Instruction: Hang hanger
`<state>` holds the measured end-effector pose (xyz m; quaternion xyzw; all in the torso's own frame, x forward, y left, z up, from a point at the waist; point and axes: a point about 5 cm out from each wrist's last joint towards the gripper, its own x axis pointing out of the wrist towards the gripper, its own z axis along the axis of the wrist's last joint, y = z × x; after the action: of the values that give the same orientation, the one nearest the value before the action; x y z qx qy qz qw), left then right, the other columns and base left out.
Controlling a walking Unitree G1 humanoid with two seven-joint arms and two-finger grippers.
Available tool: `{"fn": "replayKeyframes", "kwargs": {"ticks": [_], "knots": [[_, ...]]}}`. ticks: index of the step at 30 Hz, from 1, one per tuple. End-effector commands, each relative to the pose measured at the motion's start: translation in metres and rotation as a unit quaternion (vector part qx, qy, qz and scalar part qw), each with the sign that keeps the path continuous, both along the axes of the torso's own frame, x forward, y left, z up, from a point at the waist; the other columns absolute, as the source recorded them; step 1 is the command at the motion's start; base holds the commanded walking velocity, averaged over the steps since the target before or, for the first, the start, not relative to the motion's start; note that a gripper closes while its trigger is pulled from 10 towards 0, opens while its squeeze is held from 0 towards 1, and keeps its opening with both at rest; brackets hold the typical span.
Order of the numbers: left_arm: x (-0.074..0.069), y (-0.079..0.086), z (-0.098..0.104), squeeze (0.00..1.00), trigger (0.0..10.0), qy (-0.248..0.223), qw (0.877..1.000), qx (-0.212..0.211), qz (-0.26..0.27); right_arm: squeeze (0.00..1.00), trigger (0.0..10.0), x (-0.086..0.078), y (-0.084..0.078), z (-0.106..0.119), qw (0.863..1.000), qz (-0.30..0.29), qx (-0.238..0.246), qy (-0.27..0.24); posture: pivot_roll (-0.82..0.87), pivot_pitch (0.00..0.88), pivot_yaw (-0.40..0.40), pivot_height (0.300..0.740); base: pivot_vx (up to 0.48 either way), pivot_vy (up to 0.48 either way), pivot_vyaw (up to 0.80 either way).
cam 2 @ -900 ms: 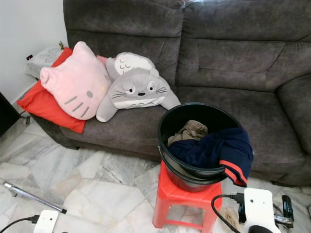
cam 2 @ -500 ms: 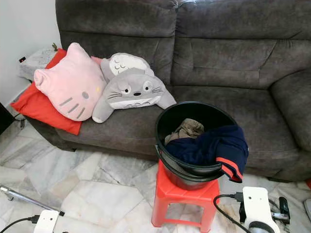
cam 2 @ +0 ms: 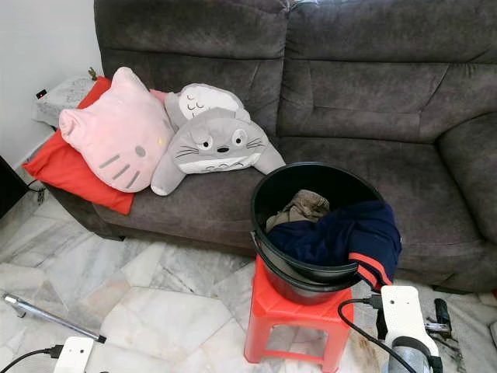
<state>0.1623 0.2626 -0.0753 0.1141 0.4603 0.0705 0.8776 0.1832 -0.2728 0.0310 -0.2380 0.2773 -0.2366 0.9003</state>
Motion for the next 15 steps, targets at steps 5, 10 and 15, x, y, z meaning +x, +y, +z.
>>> {"fn": "replayKeyframes", "kwargs": {"ticks": [5, 10, 15], "knots": [[-0.004, 0.003, -0.001, 0.00, 10.0, 0.007, 1.000, 0.006, 0.004, 0.00, 10.0, 0.007, -0.002, -0.007, 1.000, 0.012, 0.008, -0.001, -0.26, 0.047, 0.061, 0.740, 0.000, 0.000, 0.00], [-0.004, 0.004, -0.001, 0.00, 10.0, 0.007, 1.000, 0.007, 0.003, 0.00, 10.0, 0.010, -0.004, -0.010, 1.000, 0.013, 0.006, -0.007, -0.25, 0.048, 0.061, 0.740, 0.000, 0.000, 0.00], [-0.004, 0.004, -0.001, 0.00, 10.0, 0.007, 1.000, 0.008, 0.002, 0.00, 10.0, 0.013, -0.005, -0.012, 1.000, 0.012, 0.004, -0.008, -0.26, 0.049, 0.064, 0.740, 0.000, 0.000, 0.00]]}}
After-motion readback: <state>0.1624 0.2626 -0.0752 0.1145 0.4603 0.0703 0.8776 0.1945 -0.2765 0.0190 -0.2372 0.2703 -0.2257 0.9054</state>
